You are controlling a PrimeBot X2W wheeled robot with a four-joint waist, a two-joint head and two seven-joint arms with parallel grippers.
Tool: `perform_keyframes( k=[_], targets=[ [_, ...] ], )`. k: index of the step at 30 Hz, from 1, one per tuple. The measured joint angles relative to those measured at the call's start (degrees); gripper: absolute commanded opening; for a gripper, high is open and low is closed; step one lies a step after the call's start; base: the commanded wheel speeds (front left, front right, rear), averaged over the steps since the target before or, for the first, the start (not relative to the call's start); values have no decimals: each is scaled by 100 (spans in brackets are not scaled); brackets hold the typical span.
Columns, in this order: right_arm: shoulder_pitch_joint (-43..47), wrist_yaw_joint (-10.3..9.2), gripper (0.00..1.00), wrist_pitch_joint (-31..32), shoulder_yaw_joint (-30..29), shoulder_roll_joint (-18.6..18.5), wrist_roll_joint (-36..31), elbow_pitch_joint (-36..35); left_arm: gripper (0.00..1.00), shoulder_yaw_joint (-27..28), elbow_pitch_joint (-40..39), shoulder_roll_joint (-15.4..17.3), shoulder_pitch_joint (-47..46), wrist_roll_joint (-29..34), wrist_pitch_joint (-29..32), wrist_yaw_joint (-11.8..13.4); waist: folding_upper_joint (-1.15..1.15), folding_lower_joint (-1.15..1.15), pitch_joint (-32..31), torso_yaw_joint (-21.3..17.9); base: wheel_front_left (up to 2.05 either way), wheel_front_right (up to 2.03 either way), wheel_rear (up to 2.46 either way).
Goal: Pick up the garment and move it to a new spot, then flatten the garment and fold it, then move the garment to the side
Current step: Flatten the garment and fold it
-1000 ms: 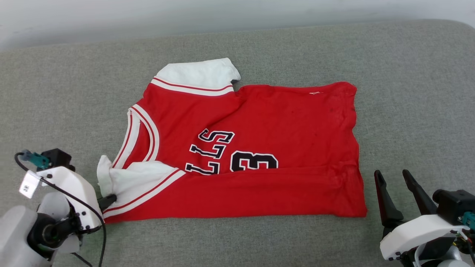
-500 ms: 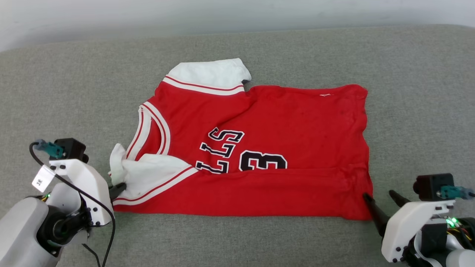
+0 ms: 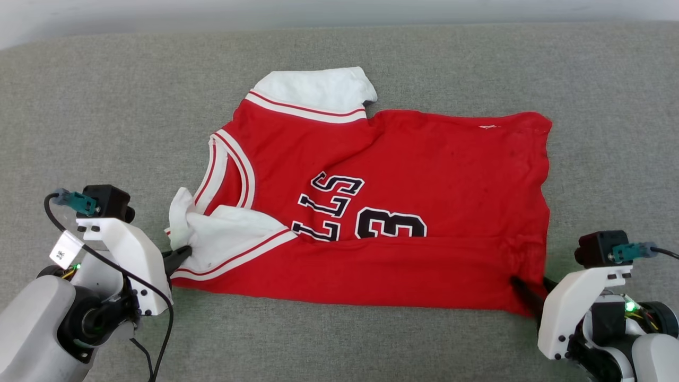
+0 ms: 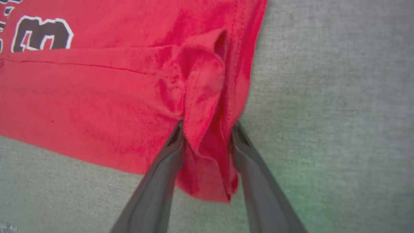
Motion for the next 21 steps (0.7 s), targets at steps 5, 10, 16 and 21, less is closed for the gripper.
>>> perform_keyframes(
  k=[5,10,16,21],
  targets=[
    [-135,1,0,1,29,-31,80,83,0,9,-8,-35,3,-18,-59,-43,0,0,9,21,0,0,0],
    [-174,5,0,-59,11,-120,62,-8,0,46,-24,-45,64,-14,-264,-109,0,0,-98,0,0,0,0],
    [-140,4,0,3,15,-276,64,-218,0,77,-63,-134,287,42,-657,-183,0,0,-353,-32,0,0,0],
    [109,3,0,129,42,-387,144,-304,0,71,-142,-182,673,51,-915,-103,0,0,-678,-36,0,0,0]
  ],
)
